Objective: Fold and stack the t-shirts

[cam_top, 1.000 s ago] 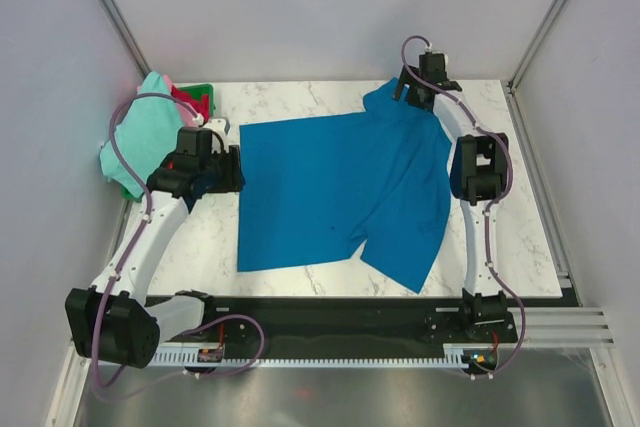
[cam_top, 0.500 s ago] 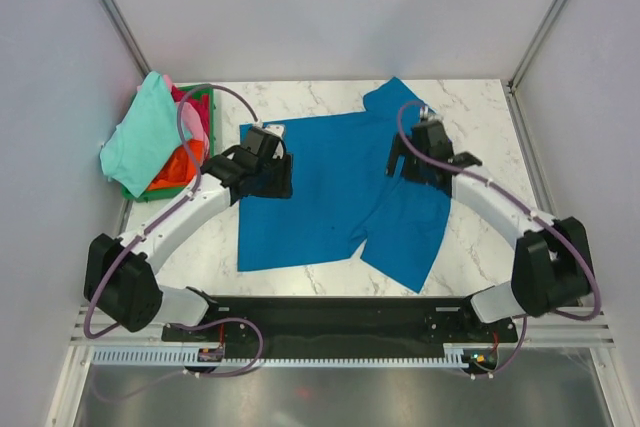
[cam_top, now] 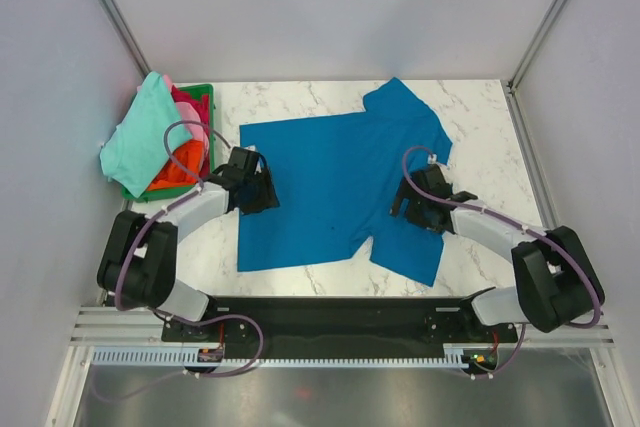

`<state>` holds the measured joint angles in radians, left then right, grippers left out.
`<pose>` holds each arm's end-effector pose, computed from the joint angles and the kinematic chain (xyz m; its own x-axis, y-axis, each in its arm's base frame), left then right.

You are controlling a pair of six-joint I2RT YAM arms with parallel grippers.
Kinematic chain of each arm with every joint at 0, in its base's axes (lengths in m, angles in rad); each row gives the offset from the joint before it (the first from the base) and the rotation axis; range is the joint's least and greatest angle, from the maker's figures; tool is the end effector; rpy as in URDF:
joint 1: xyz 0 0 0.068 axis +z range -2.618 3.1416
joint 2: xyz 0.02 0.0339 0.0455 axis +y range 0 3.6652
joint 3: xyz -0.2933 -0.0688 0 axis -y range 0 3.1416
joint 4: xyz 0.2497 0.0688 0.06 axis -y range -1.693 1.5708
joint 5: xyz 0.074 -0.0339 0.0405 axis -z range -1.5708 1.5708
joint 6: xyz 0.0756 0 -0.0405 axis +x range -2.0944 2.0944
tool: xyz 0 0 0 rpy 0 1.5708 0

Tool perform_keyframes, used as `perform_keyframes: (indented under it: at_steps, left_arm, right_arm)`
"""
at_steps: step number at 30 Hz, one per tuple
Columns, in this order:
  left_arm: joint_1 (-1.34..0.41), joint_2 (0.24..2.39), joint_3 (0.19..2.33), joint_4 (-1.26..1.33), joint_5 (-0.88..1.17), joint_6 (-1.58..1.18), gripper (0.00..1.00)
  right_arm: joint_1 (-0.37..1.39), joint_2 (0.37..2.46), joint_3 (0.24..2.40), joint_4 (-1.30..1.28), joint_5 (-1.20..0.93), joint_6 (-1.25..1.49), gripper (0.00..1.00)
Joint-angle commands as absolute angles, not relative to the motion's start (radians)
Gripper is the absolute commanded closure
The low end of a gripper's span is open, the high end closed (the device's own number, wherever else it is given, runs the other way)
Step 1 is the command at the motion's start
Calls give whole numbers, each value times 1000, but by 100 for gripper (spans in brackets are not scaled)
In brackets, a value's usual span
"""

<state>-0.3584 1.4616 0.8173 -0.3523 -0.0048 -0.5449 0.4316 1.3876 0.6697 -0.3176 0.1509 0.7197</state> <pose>0.2857 -0.1066 0.1774 -0.8530 -0.2340 -0.4666 -0.1097 0.9543 -0.2781 0.2500 0.1026 0.1549 -0.8142 0.3425 -0.4688 0.2563 0.9366 0.2390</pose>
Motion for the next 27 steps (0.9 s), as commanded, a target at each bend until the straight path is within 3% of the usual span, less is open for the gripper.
perform_keyframes:
  at_steps: [1,8,17,22,26,27]
  left_arm:
    - [-290,1522,818,-223,38,-565,40]
    - [-245,1655,864,-198,25,-491,41]
    - [-248,1724,1003,-251,38,-437,41]
    - [-291,1501,912,-357,-53,-498,40]
    - [-319,1135,772,-442,-149,-629,36]
    - [-322,1080,741,-457,-158,-671,28]
  right_arm:
    - [289,1399,566,-284,134,793,2]
    - [219,1378,502,-287,77,811,2]
    - [222,1152,462,-416,77,821,2]
    - [261,1025,575,-505,72,746,2]
    - [322,919,647,-534,109,721,2]
    - [336,910,656,-538,126,724,2]
